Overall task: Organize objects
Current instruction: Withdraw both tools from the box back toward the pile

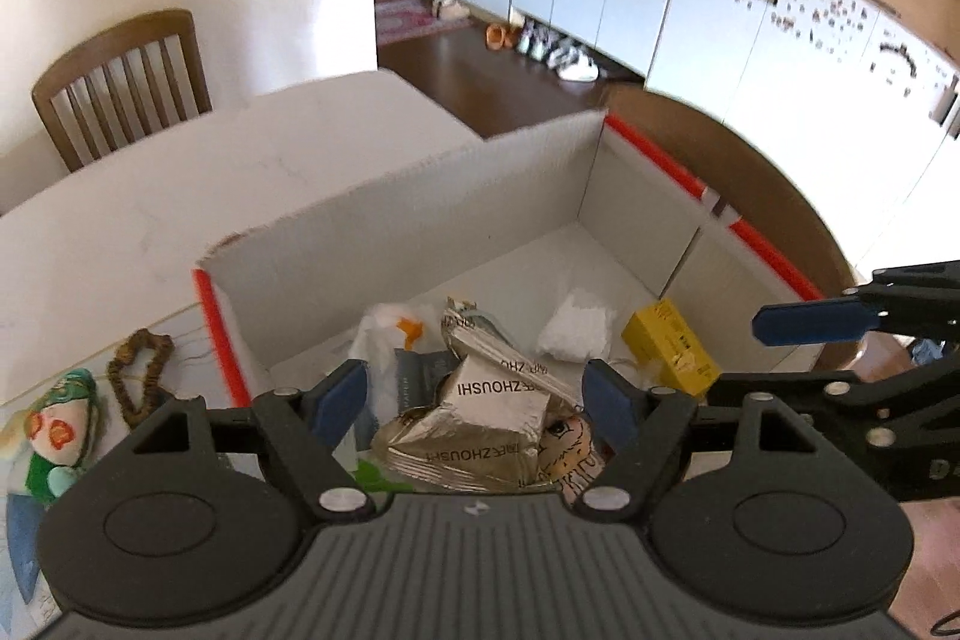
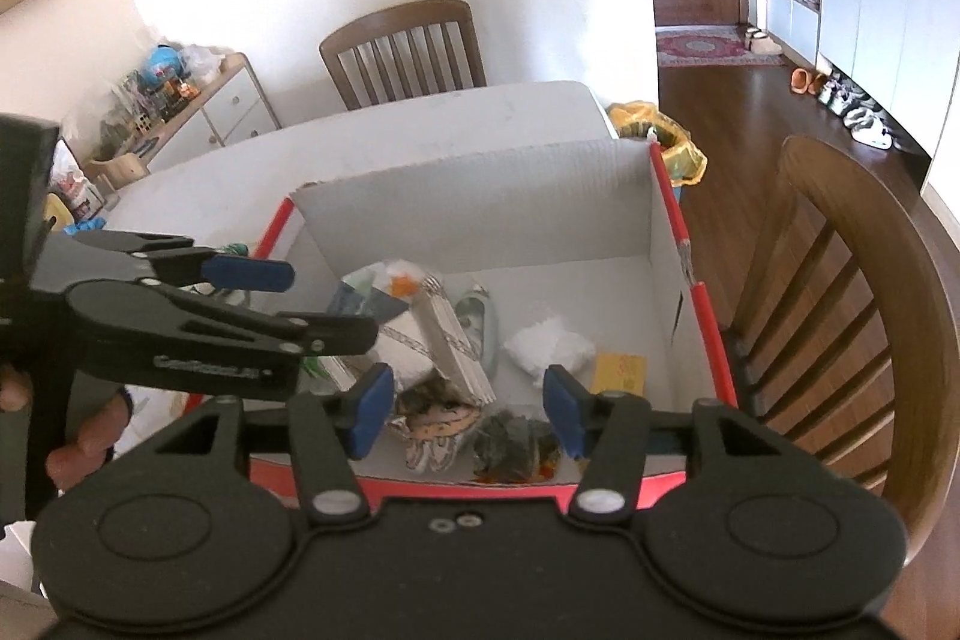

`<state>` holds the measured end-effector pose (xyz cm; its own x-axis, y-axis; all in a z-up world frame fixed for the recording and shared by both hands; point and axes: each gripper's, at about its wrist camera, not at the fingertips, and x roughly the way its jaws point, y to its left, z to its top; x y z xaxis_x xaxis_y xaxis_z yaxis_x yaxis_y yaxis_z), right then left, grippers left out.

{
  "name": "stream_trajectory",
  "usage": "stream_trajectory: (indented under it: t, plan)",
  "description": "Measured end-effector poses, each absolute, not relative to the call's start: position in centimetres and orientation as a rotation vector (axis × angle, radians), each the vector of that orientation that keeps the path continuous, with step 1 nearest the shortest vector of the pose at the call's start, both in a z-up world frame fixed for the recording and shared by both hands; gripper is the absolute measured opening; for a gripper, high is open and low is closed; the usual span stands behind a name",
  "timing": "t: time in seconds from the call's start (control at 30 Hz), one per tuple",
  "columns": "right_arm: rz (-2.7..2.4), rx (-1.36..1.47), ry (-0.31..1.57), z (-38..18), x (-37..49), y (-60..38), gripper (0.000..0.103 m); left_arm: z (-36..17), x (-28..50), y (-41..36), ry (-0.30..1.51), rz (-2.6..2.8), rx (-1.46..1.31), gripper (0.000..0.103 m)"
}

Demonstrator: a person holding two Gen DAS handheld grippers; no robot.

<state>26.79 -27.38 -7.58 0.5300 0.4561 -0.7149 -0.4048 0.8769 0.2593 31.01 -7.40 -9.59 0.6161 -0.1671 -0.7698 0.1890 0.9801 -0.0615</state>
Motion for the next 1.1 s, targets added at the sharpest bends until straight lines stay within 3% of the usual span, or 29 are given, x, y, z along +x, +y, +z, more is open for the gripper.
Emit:
stream_trajectory:
  t: [0.4,0.77,0.83,1.1]
  plan:
    - [0.52,0.08,0.796,-4.9,24.2,-25.0,0.064,-5.3,26.3,-3.8,0.758,-0.153,-0.013,0.079]
    - [0.509,0.114,0.766,-3.8,21.9,-21.1,0.079,-3.7,22.9,2.0,0.72,-0.124,-0.069,0.079]
    - [0.513,0.118,0.762,-3.6,21.4,-20.2,0.081,-3.7,22.3,3.0,0.718,-0.117,-0.077,0.085]
    - [0.532,0.127,0.744,-3.4,19.9,-15.6,0.094,-3.9,20.1,7.3,0.704,-0.094,-0.093,0.088]
